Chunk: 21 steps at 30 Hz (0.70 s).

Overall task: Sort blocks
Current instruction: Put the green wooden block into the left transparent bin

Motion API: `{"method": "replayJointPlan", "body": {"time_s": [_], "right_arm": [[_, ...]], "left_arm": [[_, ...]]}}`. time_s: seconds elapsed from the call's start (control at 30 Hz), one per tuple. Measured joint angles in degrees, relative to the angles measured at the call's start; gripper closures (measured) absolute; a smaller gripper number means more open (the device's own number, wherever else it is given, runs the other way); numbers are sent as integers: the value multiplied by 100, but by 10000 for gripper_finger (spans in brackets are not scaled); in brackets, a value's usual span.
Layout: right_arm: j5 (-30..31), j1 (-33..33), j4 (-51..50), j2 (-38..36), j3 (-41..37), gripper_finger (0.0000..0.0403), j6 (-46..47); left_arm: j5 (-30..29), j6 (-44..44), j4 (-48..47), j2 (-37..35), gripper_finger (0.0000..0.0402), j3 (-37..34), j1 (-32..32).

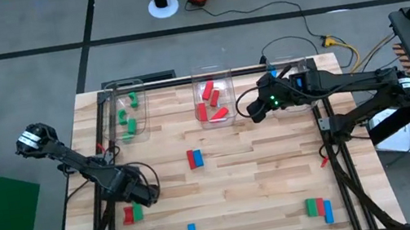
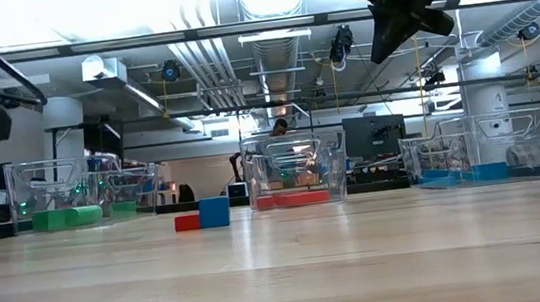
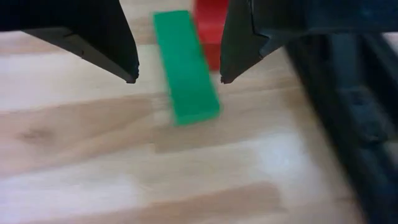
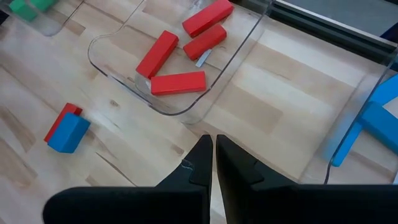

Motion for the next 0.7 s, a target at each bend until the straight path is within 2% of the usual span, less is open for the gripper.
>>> {"method": "replayJointPlan", "body": {"time_s": [0.7], "right_arm": [[-4,0,2,0,0,390,61]], "left_arm": [[8,-66,451,76,200,-386,0]]}}
